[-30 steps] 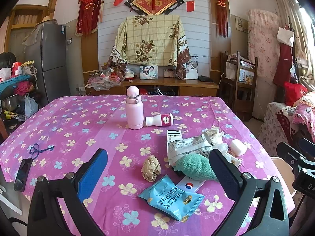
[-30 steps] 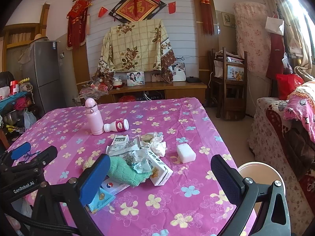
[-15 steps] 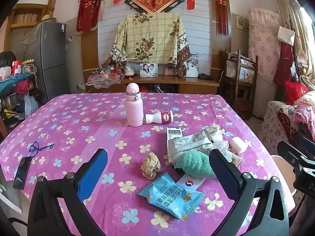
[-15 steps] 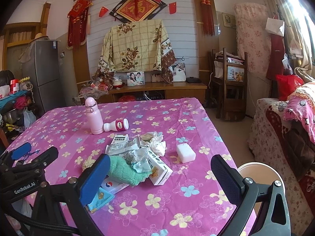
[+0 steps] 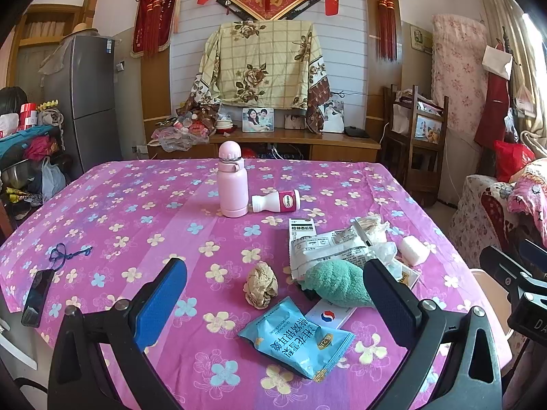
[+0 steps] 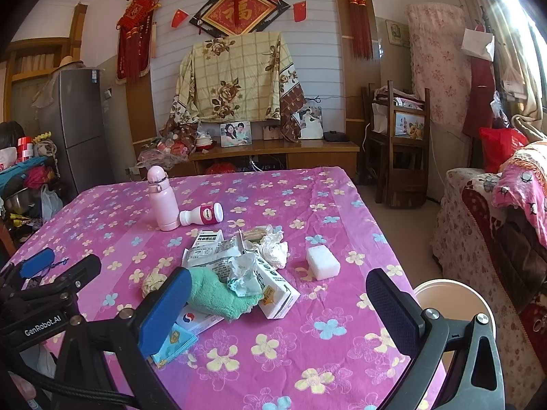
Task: Collect trash
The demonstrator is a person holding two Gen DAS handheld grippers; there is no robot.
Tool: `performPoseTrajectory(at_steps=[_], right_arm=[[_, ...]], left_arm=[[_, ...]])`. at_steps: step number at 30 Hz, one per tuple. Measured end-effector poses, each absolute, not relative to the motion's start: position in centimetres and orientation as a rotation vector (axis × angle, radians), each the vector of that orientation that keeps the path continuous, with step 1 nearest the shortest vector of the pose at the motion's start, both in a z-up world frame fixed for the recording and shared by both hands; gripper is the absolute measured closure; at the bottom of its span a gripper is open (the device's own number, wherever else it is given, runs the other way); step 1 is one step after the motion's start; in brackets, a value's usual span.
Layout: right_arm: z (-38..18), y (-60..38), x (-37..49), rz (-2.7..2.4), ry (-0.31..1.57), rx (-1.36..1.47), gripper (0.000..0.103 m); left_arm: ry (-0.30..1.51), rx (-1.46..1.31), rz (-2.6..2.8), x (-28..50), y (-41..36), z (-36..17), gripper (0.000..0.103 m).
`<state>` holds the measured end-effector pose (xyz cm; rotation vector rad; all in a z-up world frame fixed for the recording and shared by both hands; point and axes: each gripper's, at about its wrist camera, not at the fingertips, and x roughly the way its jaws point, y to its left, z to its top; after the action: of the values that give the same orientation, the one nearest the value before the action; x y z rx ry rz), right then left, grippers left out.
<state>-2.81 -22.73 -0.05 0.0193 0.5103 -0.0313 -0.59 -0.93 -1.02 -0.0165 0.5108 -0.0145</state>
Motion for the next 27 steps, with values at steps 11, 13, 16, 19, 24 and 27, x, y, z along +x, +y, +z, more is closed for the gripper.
performPoseTrajectory(at_steps=[11, 13, 16, 19, 24, 27], right_arm=[[-0.59, -22.8, -2.72, -0.026, 0.526, 0.021, 0.0], [-0.54, -22.75, -2.76, -0.026, 0.526, 0.021, 0.0], [-0.51, -22.75, -2.74, -0.028, 0.525, 0.021, 0.0], [-0.55, -22.67, -2.66, -0.029, 0.528, 0.02, 0.0], [-0.83, -22.62, -2.45, -0.03, 0.545, 0.015, 0.0], [-0.96, -22.54, -2.42, -0.031, 0.551, 0.007, 0.0]], left_arm=[[0.515, -0.019, -0.021, -0.7, -1.17, -1.11, 0.0], [0.515, -0.02, -0.02, -0.71, -1.18, -1.12, 0.0], [0.514, -0.021, -0.021, -0.71, -1.17, -1.12, 0.0], [0.516, -0.02, -0.021, -0.7, -1.19, -1.12, 0.0], [0.52, -0.023, -0.02, -0.73, -1.21, -1.34, 0.0], [0.524, -0.023, -0.019, -0.73, -1.2, -1.54, 0.0]])
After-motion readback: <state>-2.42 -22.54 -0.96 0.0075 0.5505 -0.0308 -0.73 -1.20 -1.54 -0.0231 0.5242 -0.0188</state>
